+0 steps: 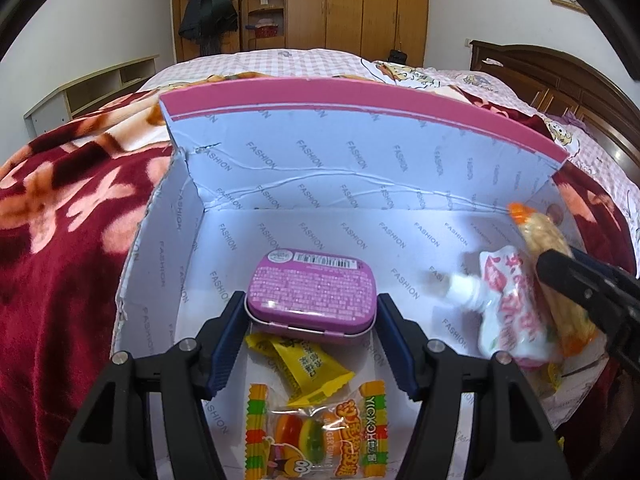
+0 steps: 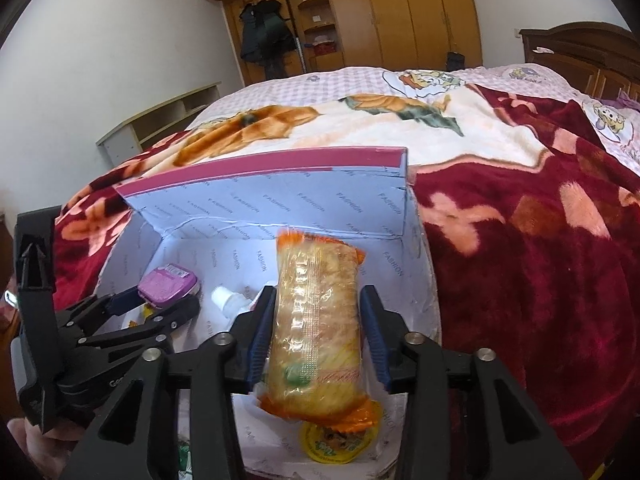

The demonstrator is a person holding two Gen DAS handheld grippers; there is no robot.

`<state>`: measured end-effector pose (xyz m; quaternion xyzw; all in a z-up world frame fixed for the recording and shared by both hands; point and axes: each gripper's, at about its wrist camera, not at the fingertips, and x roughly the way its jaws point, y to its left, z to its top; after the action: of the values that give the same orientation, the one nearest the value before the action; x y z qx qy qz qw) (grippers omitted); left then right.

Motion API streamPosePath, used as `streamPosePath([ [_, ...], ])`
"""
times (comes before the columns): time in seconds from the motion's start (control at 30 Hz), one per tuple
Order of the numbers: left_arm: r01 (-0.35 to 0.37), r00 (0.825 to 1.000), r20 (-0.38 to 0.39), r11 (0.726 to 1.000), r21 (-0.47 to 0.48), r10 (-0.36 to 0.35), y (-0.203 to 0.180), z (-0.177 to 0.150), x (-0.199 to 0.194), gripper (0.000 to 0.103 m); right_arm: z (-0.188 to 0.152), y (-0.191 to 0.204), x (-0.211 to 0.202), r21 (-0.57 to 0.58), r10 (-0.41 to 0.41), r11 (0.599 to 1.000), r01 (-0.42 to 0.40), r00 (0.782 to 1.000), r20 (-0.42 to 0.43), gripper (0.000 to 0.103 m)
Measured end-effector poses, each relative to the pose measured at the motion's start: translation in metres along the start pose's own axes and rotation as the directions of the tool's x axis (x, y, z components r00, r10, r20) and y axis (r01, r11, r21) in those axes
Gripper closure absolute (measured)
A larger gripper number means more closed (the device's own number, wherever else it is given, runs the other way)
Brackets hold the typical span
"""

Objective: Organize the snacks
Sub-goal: 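Carry the purple tin into the box with the left gripper while the right carries the pastry bar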

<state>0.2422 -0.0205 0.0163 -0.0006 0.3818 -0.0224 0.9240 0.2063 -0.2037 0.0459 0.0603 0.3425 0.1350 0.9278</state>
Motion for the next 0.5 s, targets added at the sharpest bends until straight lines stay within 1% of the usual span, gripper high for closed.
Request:
streamPosePath([
  [0.27, 0.032, 0.999, 0.016, 0.999, -0.014, -0.032, 0.0, 0.0, -0.011, 0.03, 0.003, 0.015, -0.018, -0.05, 0.02, 0.999, -0.018, 0.999, 0.049, 0.038],
  [0.37, 0.04, 0.999, 0.03, 0.999, -0.015, -0.04, -0.001, 0.0, -0.02, 0.025, 0.002, 0.019, -0.025, -0.067, 0.026, 0.998, -0.022, 0.998, 0.059, 0.037],
  [0.4, 0.033, 0.999, 0.038, 0.999, -0.01, -0.032, -0.002, 0.001, -0.023, 0.021, 0.002, 0.021, -0.026, -0.07, 0.028, 0.997, -0.024, 0.998, 0.061, 0.037],
  [0.5, 0.014, 0.998, 0.067, 1.0, 0.009, -0.015, -0.004, 0.001, -0.035, 0.02, 0.0, 0.024, -0.033, -0.073, 0.033, 0.997, -0.028, 0.997, 0.07, 0.037],
])
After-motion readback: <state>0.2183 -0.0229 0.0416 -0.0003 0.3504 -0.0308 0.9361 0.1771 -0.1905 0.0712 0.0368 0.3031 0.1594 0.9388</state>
